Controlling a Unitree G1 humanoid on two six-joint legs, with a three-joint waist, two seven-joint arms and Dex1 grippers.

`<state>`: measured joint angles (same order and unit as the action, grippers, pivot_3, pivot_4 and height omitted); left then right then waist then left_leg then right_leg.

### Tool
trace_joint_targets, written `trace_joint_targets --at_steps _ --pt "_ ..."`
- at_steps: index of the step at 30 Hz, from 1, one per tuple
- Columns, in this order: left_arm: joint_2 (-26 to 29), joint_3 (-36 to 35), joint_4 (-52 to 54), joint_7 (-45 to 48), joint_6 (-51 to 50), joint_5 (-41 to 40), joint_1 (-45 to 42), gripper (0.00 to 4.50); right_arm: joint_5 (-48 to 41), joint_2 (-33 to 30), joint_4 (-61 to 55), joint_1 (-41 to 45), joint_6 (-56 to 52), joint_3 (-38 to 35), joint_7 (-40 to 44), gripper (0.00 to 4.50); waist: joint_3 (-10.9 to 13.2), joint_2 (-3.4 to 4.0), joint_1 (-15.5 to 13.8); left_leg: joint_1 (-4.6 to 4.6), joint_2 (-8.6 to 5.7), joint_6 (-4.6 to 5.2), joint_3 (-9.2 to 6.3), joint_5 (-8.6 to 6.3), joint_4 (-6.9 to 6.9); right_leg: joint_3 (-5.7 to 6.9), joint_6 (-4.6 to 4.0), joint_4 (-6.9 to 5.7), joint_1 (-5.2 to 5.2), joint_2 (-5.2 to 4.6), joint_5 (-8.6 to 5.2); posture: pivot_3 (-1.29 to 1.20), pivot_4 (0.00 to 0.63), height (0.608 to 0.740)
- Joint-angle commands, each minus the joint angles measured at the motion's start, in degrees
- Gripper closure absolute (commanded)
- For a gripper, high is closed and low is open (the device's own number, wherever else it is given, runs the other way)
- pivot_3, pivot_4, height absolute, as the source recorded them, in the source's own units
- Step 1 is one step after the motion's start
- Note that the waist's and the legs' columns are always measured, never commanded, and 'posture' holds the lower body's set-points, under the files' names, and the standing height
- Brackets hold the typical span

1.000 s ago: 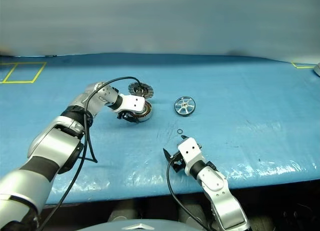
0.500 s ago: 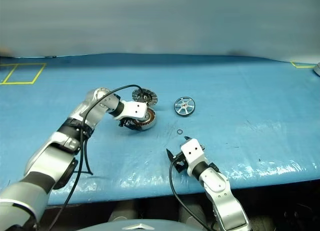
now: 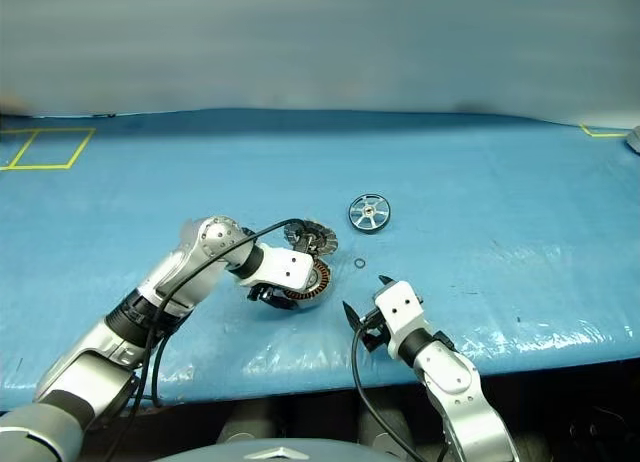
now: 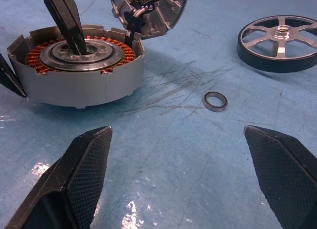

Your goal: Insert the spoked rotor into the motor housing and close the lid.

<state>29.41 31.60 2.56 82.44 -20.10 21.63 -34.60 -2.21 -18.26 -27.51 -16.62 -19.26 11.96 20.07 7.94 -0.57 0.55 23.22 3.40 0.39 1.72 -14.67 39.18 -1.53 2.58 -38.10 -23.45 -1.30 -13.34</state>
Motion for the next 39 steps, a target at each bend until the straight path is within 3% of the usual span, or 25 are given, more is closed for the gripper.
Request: trace_joint_targets --at_steps 1,18,25,33,36,39 --pt "0.3 3.9 -1.0 0.5 -2.1 0.3 2.4 2.28 0.2 0.4 -1.1 0.7 0.4 0.2 -0.2 0.0 0.0 0.0 0.0 -0.02 0.0 0.0 0.01 0.0 0.0 -0.01 0.0 0.0 0.02 0.0 0.0 0.0 0.15 0.74" --pt "-2.3 4.4 0.0 -6.5 -10.4 1.4 4.1 2.28 2.3 1.4 0.3 1.3 0.4 2.3 -1.1 0.0 -0.5 0.31 -0.2 -0.43 -0.19 0.11 -0.02 0.06 -0.02 -0.3 0.02 0.06 0.07 -0.08 -0.03 0.0 0.15 0.74" --pt "-2.3 5.0 -0.1 -10.2 -9.9 2.5 4.5 0.02 2.5 1.2 0.6 1.5 0.4 2.6 -1.2 0.0 -0.6 0.16 0.1 -0.52 -0.45 0.22 -0.06 0.11 -0.04 -0.95 0.05 0.07 0.04 -0.09 -0.01 0.0 0.15 0.74" --pt "-4.1 -1.0 6.1 -11.6 -16.3 -4.2 2.8 0.02 1.5 0.9 -0.1 1.0 0.3 2.4 -0.3 0.0 -0.5 -0.02 0.2 -0.36 -0.42 0.25 0.0 0.11 -0.12 -1.01 0.08 0.07 -0.2 -0.06 0.0 0.0 0.15 0.74" --pt "3.3 -1.9 12.6 -3.1 -9.4 -11.3 4.8 0.02 1.7 0.6 0.4 1.1 0.3 2.6 -0.1 0.0 -0.4 -0.13 0.6 0.0 -0.42 0.25 0.01 0.11 -0.28 -1.06 0.1 0.05 -0.32 0.02 0.01 0.0 0.15 0.74" --pt "8.1 -0.2 11.6 -3.7 -3.2 -10.0 5.4 0.02 1.8 0.5 1.1 1.7 0.4 2.6 0.2 0.0 -0.4 -0.17 0.6 0.41 -0.38 0.25 -0.01 0.1 -0.47 -1.1 -0.01 0.07 -0.75 0.2 -0.03 0.0 0.15 0.74"
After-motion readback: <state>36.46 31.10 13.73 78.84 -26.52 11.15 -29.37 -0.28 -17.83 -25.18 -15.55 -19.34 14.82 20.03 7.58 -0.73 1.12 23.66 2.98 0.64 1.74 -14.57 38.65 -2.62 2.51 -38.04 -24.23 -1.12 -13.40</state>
